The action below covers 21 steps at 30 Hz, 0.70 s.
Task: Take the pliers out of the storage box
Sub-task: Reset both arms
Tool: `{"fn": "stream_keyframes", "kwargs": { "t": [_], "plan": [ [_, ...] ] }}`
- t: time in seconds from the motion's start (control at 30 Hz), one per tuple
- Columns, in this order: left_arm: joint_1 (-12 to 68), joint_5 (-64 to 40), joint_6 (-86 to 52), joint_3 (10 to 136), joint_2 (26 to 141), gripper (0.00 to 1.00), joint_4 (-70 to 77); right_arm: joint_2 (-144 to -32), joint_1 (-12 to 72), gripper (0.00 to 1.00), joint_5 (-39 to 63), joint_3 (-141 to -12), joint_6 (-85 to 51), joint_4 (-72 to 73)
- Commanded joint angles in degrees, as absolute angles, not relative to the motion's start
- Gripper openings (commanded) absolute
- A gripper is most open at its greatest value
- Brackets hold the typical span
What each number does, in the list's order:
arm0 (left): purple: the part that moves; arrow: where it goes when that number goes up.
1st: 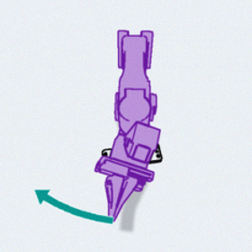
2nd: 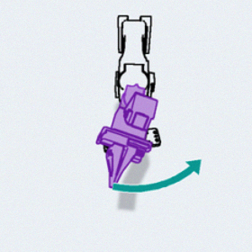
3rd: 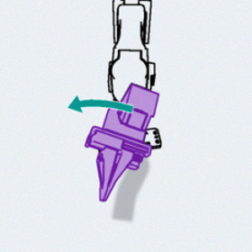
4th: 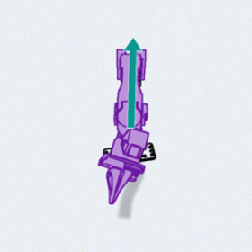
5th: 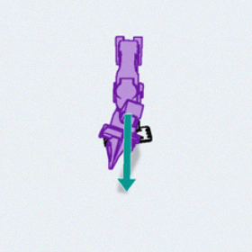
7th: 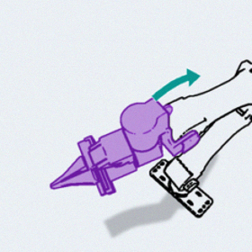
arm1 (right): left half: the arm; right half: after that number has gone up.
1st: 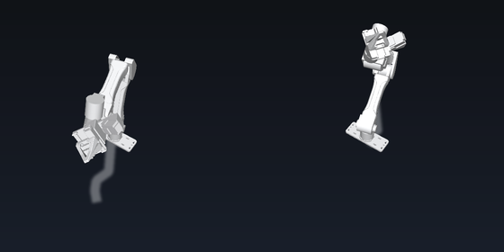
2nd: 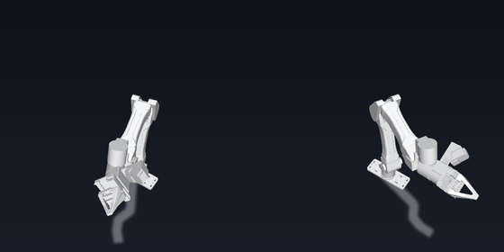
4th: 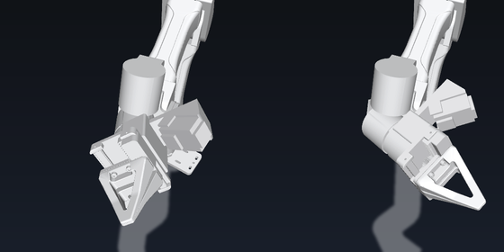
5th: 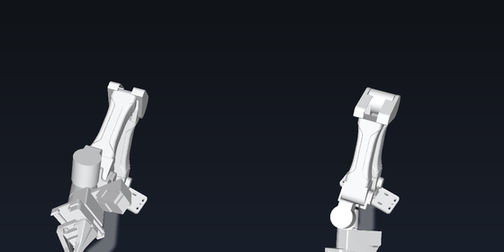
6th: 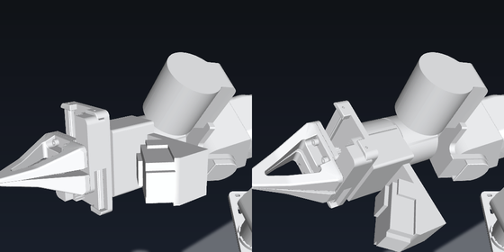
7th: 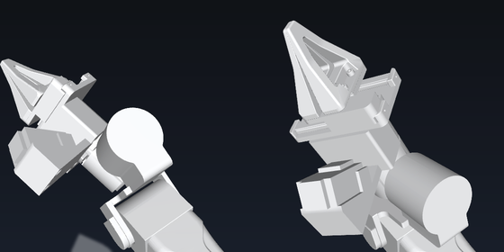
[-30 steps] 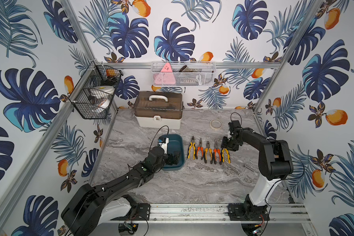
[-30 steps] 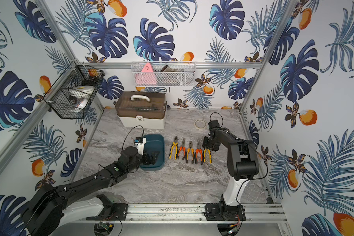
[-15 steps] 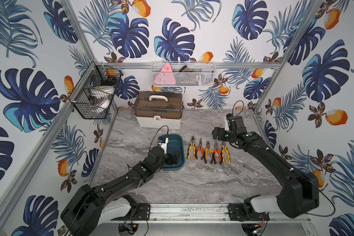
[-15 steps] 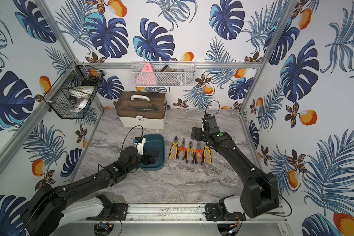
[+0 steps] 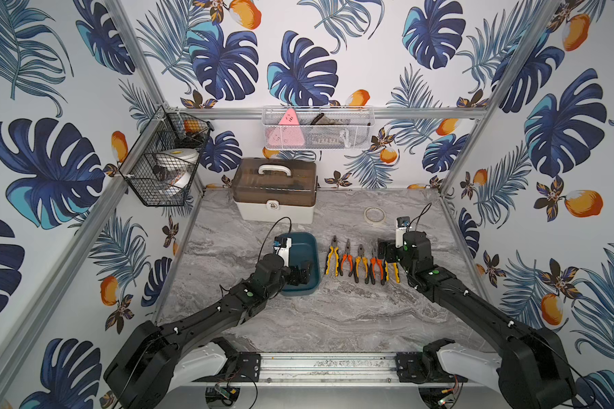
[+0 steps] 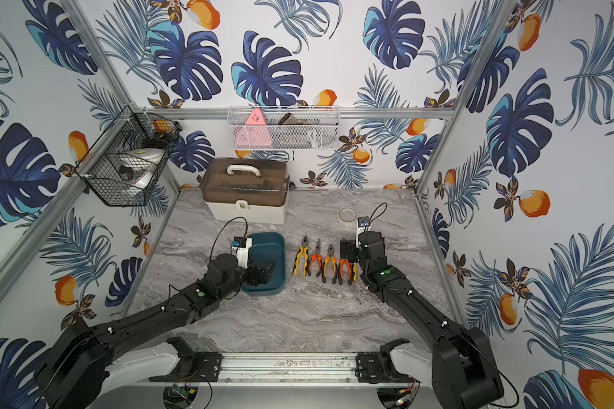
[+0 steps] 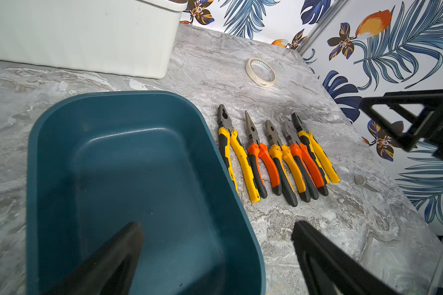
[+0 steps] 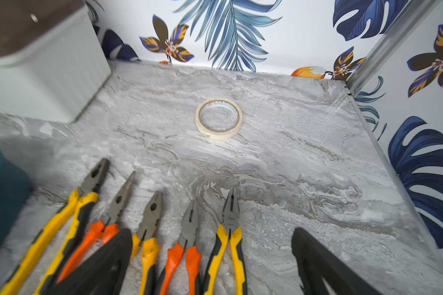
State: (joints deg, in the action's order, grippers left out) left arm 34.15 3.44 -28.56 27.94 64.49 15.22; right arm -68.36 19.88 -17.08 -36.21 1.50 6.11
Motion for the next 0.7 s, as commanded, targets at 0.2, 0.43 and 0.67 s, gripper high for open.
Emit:
{"fn": "stream_keyframes", "kwargs": {
  "t": [0.2,0.43,0.67],
  "plan": [
    [34.13,5.53,-28.04,28.13,63.50,0.99,13.97,-79.13,18.22,1.00,-20.51,-24.18,7.48,41.31],
    [34.32,7.07,-26.52,26.83,63.07,0.99,15.62,-93.04,12.22,1.00,-14.53,-12.38,4.53,72.72],
    [35.01,18.49,-24.32,27.15,60.77,0.99,11.93,-95.14,12.90,1.00,-13.79,-14.95,6.39,69.96]
  ]
}}
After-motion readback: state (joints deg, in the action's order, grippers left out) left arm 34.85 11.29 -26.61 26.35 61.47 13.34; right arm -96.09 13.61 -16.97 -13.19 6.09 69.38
